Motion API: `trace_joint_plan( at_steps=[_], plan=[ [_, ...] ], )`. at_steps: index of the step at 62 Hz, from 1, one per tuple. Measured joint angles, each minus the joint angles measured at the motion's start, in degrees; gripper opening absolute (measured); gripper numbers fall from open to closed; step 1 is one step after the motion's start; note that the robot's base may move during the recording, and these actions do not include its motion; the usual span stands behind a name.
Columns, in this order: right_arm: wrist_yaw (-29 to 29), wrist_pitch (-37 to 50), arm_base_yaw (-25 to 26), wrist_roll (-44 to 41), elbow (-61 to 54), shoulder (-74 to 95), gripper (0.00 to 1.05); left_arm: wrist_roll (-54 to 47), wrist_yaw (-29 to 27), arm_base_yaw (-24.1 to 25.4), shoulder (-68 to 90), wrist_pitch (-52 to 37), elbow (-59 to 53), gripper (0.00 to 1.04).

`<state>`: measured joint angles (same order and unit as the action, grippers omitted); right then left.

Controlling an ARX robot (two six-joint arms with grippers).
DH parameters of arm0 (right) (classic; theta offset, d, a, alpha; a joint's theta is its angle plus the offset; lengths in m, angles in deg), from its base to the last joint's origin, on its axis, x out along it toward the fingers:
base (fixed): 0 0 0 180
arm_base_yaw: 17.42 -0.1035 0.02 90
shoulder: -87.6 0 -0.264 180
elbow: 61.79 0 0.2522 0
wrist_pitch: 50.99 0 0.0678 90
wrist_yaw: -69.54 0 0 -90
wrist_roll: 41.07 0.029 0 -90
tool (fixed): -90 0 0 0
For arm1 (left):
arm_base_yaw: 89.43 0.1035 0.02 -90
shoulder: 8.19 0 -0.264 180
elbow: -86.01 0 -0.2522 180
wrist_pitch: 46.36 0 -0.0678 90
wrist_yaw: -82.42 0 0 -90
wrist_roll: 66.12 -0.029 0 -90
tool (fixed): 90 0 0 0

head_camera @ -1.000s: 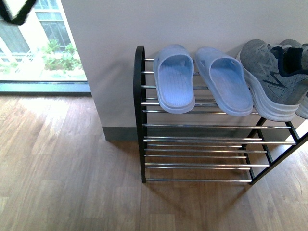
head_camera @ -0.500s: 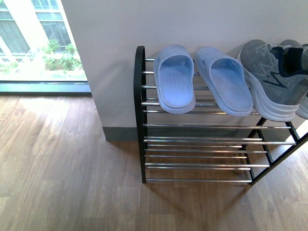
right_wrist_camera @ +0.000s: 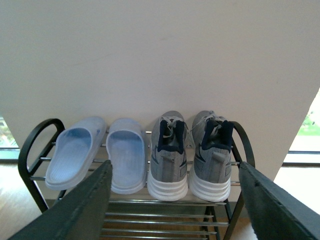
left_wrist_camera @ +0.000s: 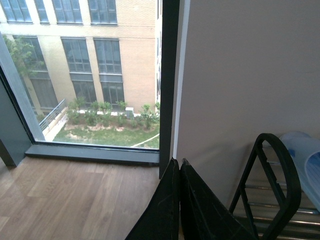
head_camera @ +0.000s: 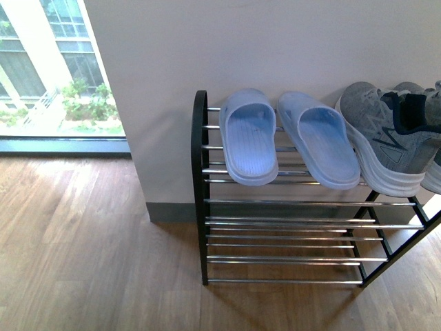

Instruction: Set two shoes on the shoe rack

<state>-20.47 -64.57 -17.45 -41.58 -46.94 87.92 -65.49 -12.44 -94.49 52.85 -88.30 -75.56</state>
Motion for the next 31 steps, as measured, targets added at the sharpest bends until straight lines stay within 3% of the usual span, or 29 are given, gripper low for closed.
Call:
trace_joint_plan(
  at_steps=[7, 24, 31],
  plan=[
    [0.0, 0.0, 0.0, 0.0, 0.0, 0.0, 0.5, -0.04, 4.24, 3.21, -5.25, 4.04, -1.44, 0.01],
    [0.0, 0.0, 0.0, 0.0, 0.0, 0.0, 0.04, -0.04, 4.81, 4.81, -17.31, 13.86, -3.43, 0.01],
    [0.0, 0.0, 0.0, 0.09, 0.0, 0.0, 0.01, -0.04, 4.83, 4.81, -22.01, 18.03, -3.82, 0.01]
  ],
)
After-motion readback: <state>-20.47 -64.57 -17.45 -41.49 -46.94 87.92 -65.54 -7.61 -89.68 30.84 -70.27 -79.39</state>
